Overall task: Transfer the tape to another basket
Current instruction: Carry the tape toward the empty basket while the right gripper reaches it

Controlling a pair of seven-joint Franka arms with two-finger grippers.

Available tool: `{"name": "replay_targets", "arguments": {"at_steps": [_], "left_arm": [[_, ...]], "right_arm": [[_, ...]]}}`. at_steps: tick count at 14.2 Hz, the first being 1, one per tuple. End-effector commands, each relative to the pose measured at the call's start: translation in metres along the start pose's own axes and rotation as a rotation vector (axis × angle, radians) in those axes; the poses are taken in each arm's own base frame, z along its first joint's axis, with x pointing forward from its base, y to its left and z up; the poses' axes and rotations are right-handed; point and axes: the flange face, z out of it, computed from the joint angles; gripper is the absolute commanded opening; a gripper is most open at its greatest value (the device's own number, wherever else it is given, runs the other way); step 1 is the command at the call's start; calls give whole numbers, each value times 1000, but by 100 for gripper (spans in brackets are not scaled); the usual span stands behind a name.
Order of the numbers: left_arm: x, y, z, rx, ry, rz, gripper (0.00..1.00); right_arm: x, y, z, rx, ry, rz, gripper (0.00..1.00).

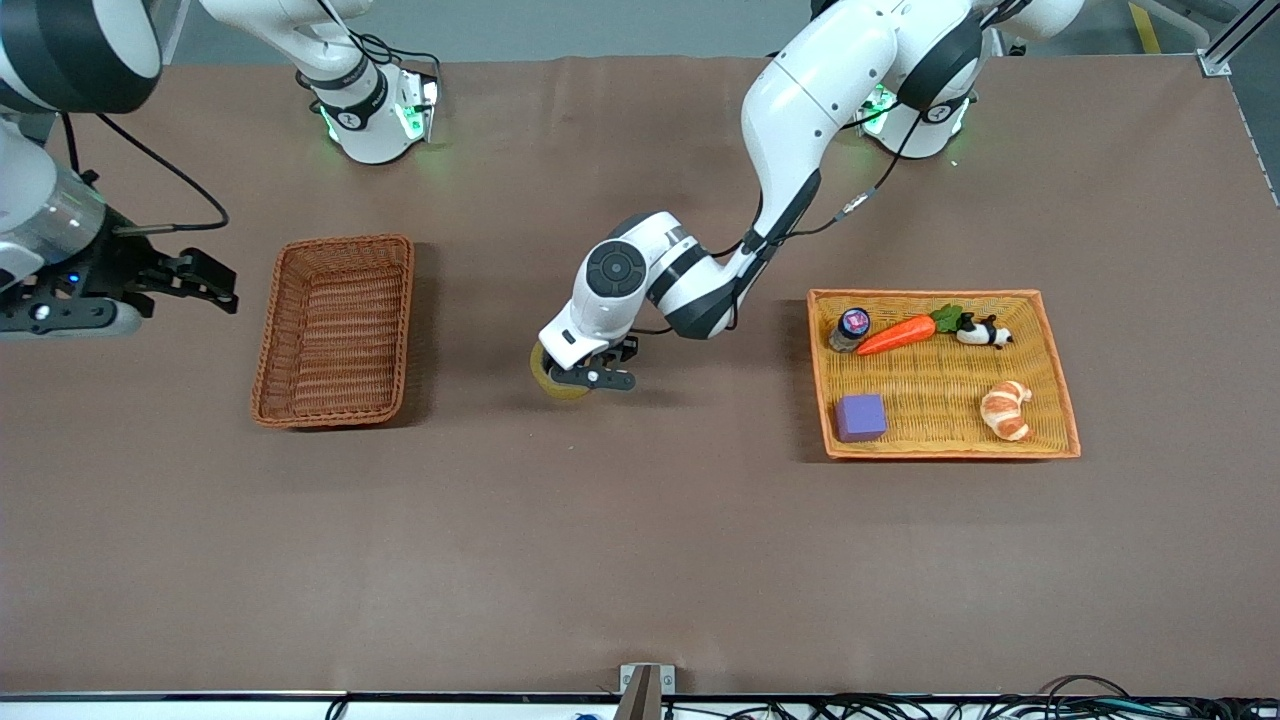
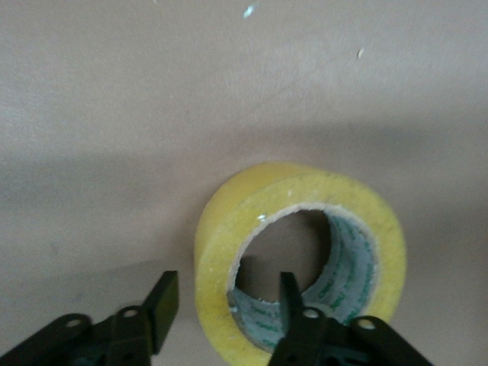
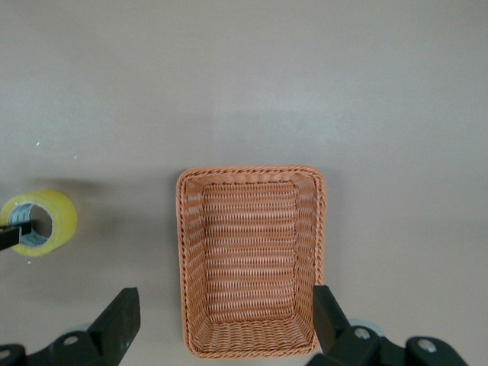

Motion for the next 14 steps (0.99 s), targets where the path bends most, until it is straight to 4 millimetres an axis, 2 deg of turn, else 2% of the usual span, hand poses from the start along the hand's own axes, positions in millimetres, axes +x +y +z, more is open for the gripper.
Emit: {"name": "replay_targets", "arguments": {"at_steps": [1, 2, 3, 4, 6, 7, 8, 9, 11, 13, 14], "left_arm": [[13, 2, -38, -27, 29, -82, 100], [31, -13, -58, -38, 41, -120, 100], [40, -24, -77, -36, 42, -139, 100], [44, -33, -97, -11, 26, -150, 100], [35, -51, -132, 109, -56, -140, 100], [35, -64, -151, 160, -85, -145, 100], [47, -91, -175, 199, -72, -148, 100], [50, -108, -193, 204, -61, -138, 100], [46, -137, -233, 205, -45, -87, 100], [38, -172, -271, 218, -22, -63, 100], [41, -200, -297, 215, -3, -45, 100]], "right_arm": [[5, -35, 23, 14, -14, -56, 100], [8, -51, 42, 14, -32, -82, 100], [7, -77, 65, 16, -51, -127, 100], [6, -97, 80, 19, -39, -147, 100], [-5, -127, 123, 22, -29, -122, 100], [-11, -146, 135, 27, -18, -118, 100], [-13, -159, 153, 32, -22, -86, 100], [-17, -186, 171, 41, -25, -56, 100], [-22, -233, 212, 57, -40, 6, 100], [-30, -273, 268, 71, -51, 47, 100], [-33, -287, 287, 61, -39, 65, 100]]}}
